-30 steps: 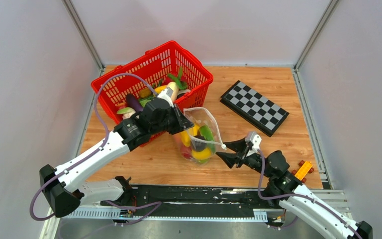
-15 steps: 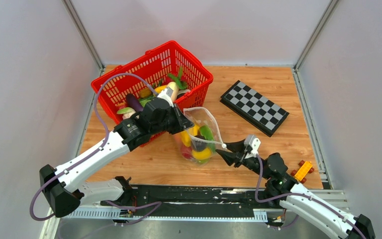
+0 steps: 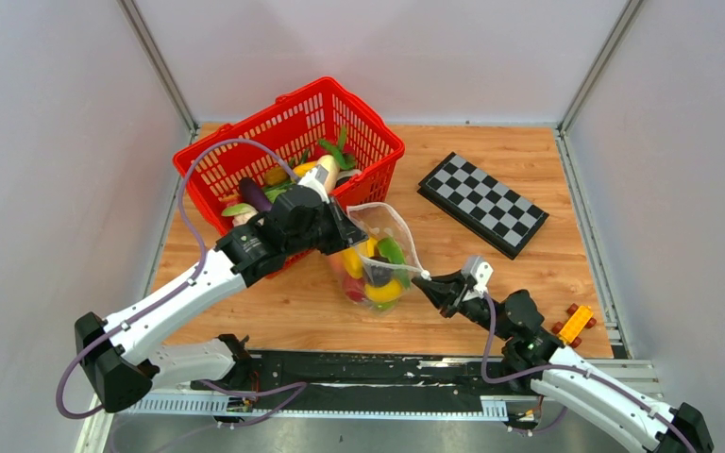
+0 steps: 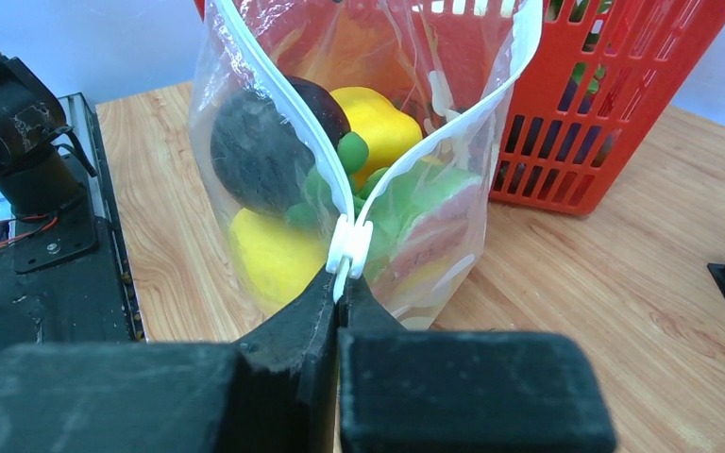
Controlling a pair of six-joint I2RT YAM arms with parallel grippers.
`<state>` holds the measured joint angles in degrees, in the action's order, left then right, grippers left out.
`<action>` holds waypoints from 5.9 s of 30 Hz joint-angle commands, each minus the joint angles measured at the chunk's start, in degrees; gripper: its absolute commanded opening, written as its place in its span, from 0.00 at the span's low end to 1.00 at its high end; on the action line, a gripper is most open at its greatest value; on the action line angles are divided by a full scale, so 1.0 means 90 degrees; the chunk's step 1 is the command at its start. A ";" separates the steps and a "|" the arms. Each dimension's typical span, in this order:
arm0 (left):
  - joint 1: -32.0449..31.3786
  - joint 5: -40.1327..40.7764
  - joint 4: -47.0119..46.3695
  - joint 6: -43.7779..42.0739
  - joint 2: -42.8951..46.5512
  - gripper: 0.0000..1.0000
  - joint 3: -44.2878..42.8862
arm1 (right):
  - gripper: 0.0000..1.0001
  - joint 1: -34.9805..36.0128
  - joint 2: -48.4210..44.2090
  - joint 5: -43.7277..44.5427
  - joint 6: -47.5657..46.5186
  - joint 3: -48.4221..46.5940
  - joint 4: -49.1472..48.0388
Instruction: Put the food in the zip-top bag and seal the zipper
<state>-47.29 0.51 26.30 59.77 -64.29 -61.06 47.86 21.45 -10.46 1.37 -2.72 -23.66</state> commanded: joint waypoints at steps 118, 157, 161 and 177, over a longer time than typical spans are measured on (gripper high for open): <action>-0.1135 -0.4348 0.0974 -0.7624 -0.1644 0.47 -0.2610 | 0.00 -0.1116 0.1649 -0.3877 -0.2593 -0.4293 0.4219; -0.1137 -0.3759 0.1534 -0.7646 -0.1291 0.00 -0.2290 | 0.00 -0.1117 0.1204 -0.3090 -0.2201 -0.3875 0.3897; -0.1137 -0.3516 0.1626 -0.7701 -0.1197 0.00 -0.2217 | 0.00 -0.1111 0.1122 -0.3002 -0.2141 -0.3812 0.3791; -0.0951 -0.2888 0.1887 -0.7740 -0.0792 0.00 -0.2031 | 0.00 -0.1117 0.0730 -0.2884 -0.2051 -0.3677 0.4035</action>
<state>-57.23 -27.97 39.88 -9.34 -74.87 -79.68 38.06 29.32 -36.88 -18.00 -35.16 13.15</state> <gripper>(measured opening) 0.151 0.009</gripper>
